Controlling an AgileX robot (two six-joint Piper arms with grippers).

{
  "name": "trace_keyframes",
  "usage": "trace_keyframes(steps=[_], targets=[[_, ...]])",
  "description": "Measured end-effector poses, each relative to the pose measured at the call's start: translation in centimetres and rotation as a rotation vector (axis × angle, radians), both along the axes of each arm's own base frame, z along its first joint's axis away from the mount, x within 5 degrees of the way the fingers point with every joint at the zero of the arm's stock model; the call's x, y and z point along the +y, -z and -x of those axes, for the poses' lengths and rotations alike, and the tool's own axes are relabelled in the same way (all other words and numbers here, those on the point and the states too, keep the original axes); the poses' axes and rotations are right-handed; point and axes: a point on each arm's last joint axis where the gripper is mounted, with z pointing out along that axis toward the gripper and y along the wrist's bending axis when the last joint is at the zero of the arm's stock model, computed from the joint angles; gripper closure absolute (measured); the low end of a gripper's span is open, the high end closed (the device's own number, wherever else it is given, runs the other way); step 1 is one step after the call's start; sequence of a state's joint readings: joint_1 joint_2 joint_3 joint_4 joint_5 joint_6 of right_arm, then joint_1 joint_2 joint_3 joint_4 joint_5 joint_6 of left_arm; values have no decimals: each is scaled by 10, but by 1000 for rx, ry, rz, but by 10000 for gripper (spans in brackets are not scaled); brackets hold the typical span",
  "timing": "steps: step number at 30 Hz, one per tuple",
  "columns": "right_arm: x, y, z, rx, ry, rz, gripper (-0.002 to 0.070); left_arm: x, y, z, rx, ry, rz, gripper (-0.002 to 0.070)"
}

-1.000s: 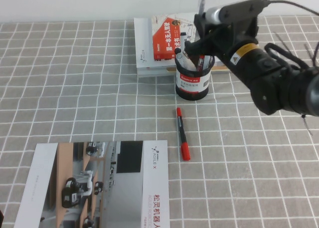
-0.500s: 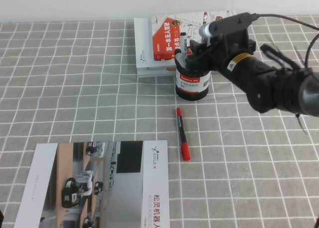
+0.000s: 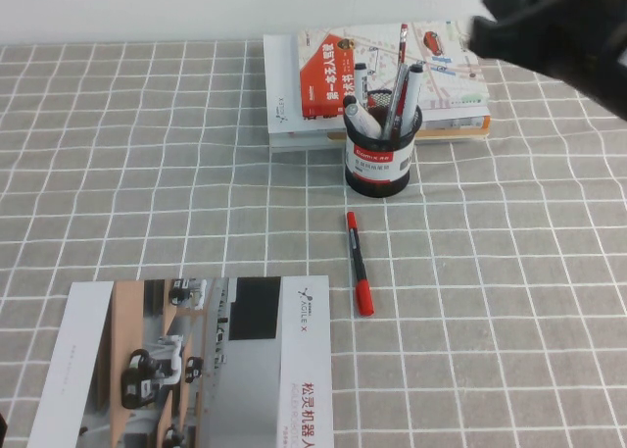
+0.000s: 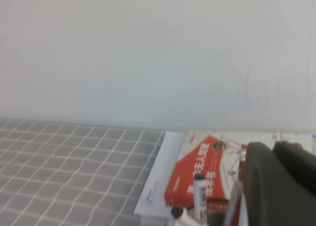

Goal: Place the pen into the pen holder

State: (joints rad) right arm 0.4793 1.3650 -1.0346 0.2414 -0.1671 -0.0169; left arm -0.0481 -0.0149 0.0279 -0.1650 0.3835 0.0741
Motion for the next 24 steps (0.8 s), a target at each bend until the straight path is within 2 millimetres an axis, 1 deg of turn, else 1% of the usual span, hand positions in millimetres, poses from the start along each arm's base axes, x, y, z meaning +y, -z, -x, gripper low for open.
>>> trace_keyframes(steps=[3, 8, 14, 17, 19, 24], targets=[[-18, -10, 37, 1, -16, -2, 688, 0, 0, 0, 0, 0, 0, 678], [-43, -10, 92, 32, -49, 15, 688, 0, 0, 0, 0, 0, 0, 678], [-68, -11, 146, 19, -80, 27, 688, 0, 0, 0, 0, 0, 0, 678], [-75, -9, 164, 58, -104, 48, 688, 0, 0, 0, 0, 0, 0, 678], [-77, -5, 172, 101, -121, 73, 688, 0, 0, 0, 0, 0, 0, 678], [-79, 4, 180, 201, -150, 126, 688, 0, 0, 0, 0, 0, 0, 678]])
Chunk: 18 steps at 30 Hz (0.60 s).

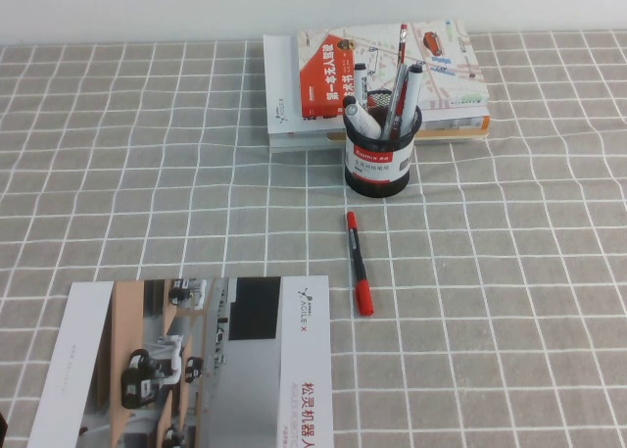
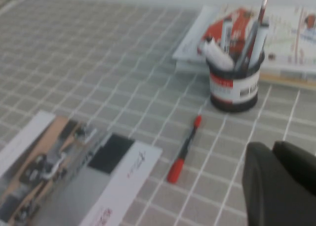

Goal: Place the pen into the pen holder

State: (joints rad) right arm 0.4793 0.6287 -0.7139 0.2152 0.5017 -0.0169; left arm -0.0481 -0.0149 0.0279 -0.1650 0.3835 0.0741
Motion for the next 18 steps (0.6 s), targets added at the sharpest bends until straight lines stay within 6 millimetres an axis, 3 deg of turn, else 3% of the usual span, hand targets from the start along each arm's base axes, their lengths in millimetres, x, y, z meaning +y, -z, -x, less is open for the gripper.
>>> trace_keyframes(steps=[7, 13, 18], targets=[[-3, 11, 3, 82, -14, 106, 688, 0, 0, 0, 0, 0, 0, 678], [-12, 15, 0, 38, 42, 251, 688, 0, 0, 0, 0, 0, 0, 678], [-30, 29, 6, -23, 152, 287, 689, 0, 0, 0, 0, 0, 0, 678]])
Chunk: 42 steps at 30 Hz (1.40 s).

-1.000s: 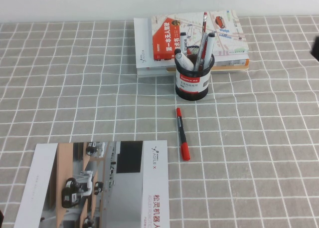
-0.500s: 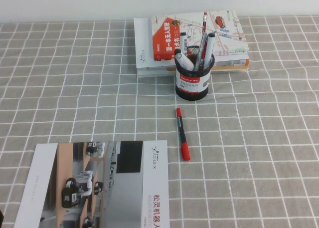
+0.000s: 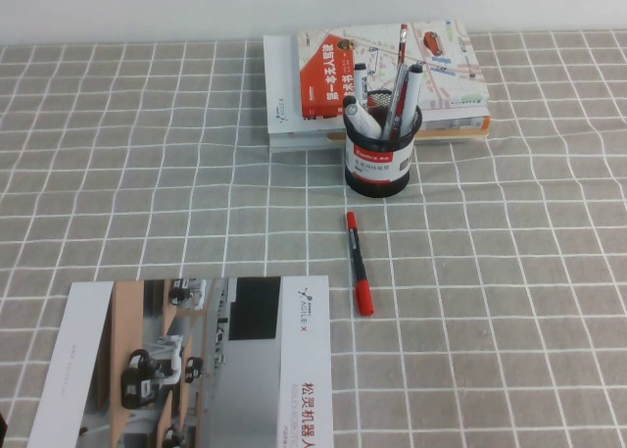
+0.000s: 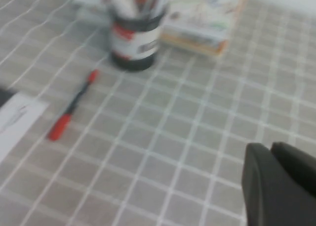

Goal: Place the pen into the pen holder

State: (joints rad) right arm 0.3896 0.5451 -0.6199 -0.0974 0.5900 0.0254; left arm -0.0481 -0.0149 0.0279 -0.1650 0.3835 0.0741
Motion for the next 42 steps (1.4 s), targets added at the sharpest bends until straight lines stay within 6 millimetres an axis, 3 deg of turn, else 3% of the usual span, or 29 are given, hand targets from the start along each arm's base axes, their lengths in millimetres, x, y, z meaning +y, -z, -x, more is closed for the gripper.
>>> trace_keyframes(steps=[5, 12, 27, 42], targets=[[-20, 23, 19, -171, 136, -39, 689, 0, 0, 0, 0, 0, 0, 678], [-32, 76, 45, -228, 283, -110, 688, 0, 0, 0, 0, 0, 0, 678], [-32, 148, 45, -131, 317, -142, 688, 0, 0, 0, 0, 0, 0, 678], [-36, 155, 46, -97, 374, -179, 689, 0, 0, 0, 0, 0, 0, 678]])
